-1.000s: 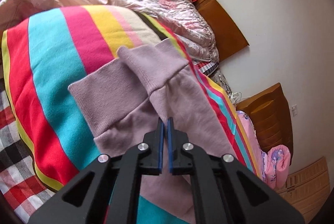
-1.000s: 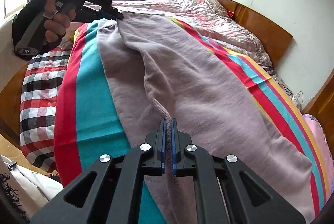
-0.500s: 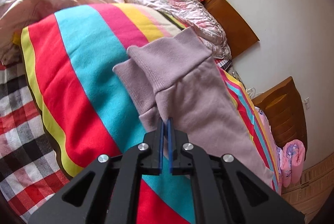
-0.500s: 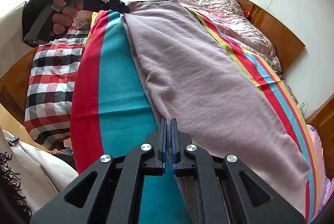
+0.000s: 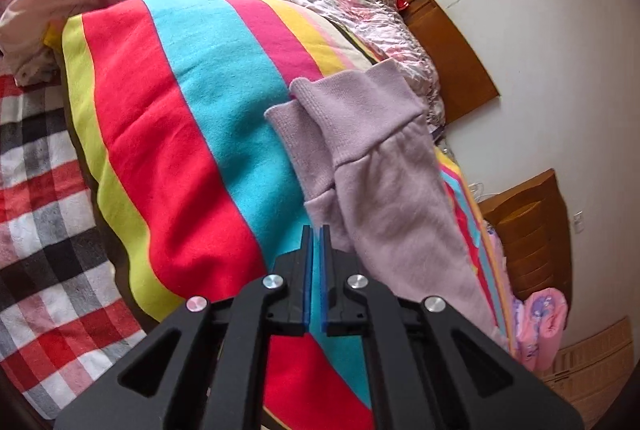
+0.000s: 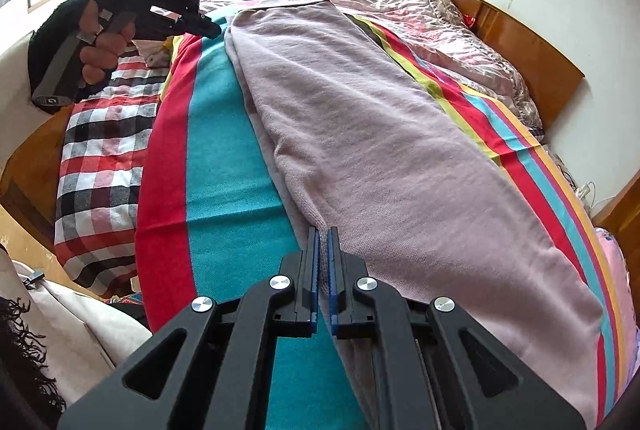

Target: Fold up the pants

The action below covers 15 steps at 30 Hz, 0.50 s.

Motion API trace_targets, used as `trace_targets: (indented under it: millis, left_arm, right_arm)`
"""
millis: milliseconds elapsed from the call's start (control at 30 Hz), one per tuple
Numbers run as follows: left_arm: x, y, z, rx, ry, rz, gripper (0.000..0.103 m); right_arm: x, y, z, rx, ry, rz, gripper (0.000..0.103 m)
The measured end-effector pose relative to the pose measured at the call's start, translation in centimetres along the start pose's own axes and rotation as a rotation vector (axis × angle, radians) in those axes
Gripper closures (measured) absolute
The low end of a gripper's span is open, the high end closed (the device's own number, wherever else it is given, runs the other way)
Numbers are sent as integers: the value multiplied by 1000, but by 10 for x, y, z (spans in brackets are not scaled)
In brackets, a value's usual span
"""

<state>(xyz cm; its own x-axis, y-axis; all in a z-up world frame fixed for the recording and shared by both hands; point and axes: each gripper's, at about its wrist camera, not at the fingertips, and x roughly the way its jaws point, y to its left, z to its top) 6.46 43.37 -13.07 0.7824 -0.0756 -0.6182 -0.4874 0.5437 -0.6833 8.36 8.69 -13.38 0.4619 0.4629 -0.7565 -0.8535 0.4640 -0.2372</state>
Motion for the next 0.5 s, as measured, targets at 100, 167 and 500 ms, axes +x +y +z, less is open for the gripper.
trace_targets:
  millis: [100,167,500]
  left_arm:
    - [-4,-15,3,28,-24,-48,69]
    - [-1,-27,6,53,-36,-51,67]
    - [28,-24,16,62,-30,9,95]
  right_arm:
    - [-1,0,1,10,-9,-3,98]
    - [-2,0,1,14,-11,-3,98]
    - [-4,-3,1,35,-25,3,98]
